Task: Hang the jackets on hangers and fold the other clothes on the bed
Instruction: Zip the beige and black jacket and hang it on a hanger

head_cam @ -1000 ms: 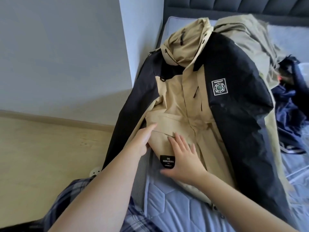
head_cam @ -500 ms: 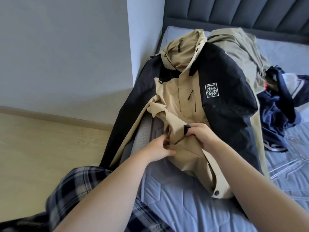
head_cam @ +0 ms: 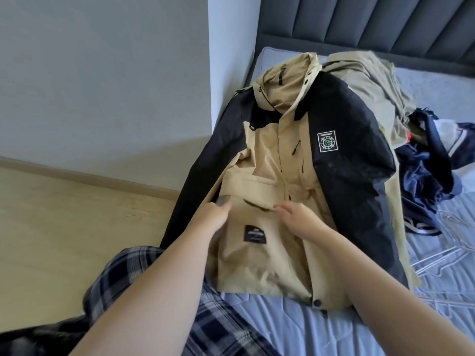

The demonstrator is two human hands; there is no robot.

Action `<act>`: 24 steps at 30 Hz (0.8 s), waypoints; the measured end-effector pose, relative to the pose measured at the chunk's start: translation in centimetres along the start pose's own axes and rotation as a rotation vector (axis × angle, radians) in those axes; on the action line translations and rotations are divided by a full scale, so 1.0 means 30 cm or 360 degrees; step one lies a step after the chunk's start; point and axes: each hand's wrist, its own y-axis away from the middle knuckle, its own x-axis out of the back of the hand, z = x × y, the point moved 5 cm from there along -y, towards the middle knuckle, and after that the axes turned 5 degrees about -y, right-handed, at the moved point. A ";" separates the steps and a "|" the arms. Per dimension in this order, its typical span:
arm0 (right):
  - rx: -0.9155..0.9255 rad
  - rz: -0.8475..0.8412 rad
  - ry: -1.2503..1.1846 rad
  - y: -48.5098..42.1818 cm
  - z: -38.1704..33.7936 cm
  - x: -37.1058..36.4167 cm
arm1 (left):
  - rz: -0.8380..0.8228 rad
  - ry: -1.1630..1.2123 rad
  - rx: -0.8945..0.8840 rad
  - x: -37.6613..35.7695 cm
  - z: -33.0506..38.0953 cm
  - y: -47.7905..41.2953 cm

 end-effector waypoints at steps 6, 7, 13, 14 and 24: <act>0.0097 -0.0540 0.0356 0.029 0.035 -0.236 | -0.0123 -0.0155 0.0034 -0.082 -0.028 -0.005; 0.0098 -0.0545 0.0353 0.028 0.042 -0.246 | -0.0111 -0.0180 0.0022 -0.080 -0.033 -0.013; 0.0006 0.0060 0.0003 -0.023 0.105 -0.140 | -0.0531 0.0505 -0.0178 -0.025 0.041 0.037; -0.0057 0.0094 -0.0025 -0.035 0.121 -0.131 | -0.0562 0.0667 -0.0225 0.000 0.055 0.046; -0.0282 -0.0124 0.0518 -0.102 0.193 -0.210 | -0.0134 -0.1142 0.0371 0.070 -0.289 -0.052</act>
